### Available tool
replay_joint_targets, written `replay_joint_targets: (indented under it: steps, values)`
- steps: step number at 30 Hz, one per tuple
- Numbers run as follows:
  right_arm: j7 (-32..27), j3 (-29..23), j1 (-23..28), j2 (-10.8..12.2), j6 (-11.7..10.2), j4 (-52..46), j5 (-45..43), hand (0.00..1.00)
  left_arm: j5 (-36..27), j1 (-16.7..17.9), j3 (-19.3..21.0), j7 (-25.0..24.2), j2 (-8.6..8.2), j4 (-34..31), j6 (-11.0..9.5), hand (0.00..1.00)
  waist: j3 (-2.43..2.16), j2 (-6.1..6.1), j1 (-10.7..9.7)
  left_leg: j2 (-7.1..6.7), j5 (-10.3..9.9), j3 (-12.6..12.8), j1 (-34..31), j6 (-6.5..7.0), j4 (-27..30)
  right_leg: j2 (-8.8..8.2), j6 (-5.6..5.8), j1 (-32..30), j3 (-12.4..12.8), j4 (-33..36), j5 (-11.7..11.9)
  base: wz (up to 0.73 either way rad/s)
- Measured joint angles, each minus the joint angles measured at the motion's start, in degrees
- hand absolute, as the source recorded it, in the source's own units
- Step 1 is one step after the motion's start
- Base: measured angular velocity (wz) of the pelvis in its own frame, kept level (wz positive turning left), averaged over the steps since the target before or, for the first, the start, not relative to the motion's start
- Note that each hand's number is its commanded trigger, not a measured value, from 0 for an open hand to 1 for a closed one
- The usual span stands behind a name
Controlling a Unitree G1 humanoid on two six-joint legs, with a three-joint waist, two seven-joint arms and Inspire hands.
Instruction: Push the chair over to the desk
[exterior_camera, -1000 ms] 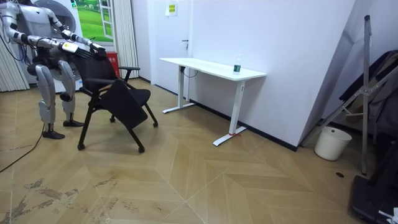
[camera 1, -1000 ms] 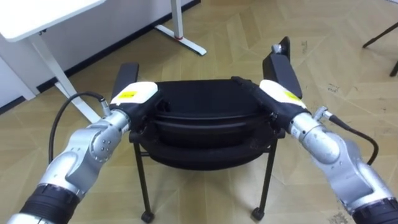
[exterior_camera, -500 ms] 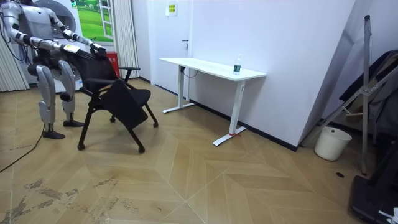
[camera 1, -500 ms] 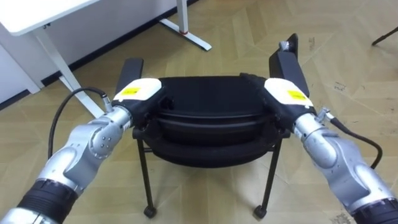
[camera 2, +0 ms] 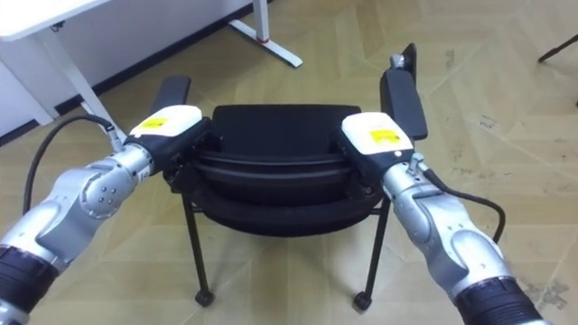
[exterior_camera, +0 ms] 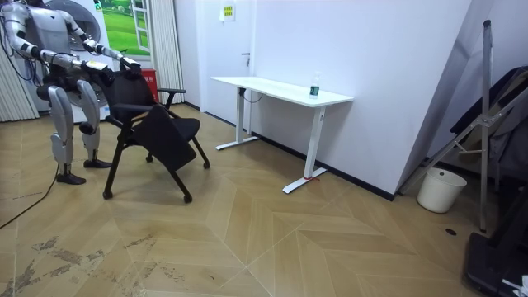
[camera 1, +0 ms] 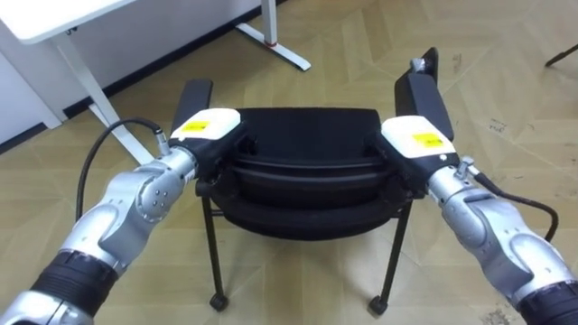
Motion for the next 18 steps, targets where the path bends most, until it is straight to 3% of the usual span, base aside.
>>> replay_joint_targets:
  steps: [18]
  values:
    - [-2.6, 1.3, 0.4, -1.1, -0.3, 0.1, 0.2, 1.0, 0.0, -0.2, -0.2, -0.1, 0.05, -0.3, 0.0, 1.0, -0.09, -0.02, -0.1, -0.01, 0.0, -0.1, -0.9, 0.0, 0.8, -0.06, -0.02, -0.3, -0.6, 0.1, 0.0, 0.01]
